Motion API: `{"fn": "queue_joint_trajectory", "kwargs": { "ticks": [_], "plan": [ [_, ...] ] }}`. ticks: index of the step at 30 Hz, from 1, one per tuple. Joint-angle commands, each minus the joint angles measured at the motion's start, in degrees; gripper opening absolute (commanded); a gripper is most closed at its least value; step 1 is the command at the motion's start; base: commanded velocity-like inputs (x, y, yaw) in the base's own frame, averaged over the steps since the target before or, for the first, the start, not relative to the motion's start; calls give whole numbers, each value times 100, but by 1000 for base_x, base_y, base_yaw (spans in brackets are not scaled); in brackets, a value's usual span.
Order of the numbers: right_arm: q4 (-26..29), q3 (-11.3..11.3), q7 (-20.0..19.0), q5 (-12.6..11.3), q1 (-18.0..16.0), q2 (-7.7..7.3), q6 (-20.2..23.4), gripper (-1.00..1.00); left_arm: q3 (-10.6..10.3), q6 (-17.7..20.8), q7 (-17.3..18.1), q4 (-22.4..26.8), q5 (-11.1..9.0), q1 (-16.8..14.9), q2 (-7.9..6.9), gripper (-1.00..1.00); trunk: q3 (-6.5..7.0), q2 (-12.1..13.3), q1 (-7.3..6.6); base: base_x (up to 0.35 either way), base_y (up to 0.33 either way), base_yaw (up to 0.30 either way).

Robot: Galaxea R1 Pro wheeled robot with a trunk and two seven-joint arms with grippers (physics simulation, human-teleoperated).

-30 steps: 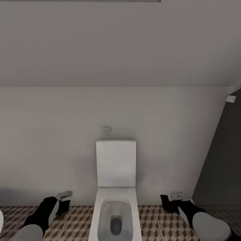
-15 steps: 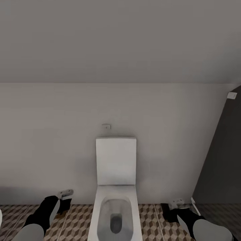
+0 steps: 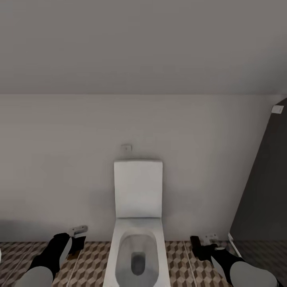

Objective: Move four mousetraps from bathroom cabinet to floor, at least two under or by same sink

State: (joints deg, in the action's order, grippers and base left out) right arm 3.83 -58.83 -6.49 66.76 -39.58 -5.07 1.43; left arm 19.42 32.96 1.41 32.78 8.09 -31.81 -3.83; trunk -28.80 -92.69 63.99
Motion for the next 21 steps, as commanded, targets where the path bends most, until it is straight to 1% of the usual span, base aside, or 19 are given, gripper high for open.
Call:
{"fn": "queue_joint_trajectory", "kwargs": {
  "ticks": [1, 21],
  "plan": [
    [-1, -3, -16, -22, 1, -1, -32, -100, 0, 0, 0, 0, 0, 0, -1, -100, -18, -42, 23, 0, 0, 0],
    [-5, -1, -12, -20, 11, -3, -90, -100, -8, 0, 0, -4, 0, 0, 19, -100, -378, -844, 462, 0, 0, 0]
  ]
}}
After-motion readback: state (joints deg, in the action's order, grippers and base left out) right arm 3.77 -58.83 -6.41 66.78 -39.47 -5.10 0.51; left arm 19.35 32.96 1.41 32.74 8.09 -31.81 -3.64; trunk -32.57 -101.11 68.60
